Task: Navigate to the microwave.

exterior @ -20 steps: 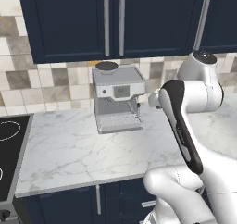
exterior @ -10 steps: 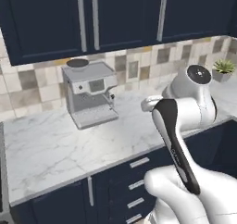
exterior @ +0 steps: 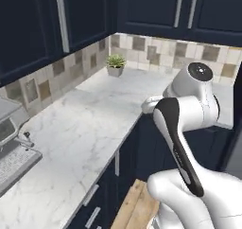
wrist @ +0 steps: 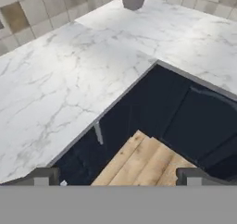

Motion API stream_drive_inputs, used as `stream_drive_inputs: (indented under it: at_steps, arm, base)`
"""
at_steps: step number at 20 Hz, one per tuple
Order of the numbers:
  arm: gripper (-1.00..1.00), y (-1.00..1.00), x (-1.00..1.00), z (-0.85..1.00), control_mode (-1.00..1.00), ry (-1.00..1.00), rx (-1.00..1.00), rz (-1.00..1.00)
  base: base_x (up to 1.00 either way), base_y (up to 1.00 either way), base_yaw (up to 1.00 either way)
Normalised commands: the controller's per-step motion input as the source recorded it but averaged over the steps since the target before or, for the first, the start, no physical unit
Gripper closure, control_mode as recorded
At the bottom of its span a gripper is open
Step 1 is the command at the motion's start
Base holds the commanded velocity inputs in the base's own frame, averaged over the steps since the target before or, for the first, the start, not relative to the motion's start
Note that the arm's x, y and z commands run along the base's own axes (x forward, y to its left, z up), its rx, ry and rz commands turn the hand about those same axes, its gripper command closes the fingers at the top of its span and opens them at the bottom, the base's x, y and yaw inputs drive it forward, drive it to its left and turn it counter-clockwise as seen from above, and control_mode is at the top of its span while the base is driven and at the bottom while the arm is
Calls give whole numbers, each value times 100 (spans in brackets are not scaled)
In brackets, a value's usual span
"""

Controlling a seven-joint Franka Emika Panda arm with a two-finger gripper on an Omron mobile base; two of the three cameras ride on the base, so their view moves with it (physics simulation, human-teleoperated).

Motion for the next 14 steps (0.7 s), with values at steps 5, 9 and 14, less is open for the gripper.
stream_drive_inputs:
  at_steps: [5,9,14]
  arm:
    - [-100,0,0,0,100,0,0,0]
    - [-100,0,0,0,100,0,0,0]
    - [-100,0,0,0,100,0,0,0]
  base:
    - [0,0,-100]
    - [-2,0,-98]
    - [0,-55,-80]
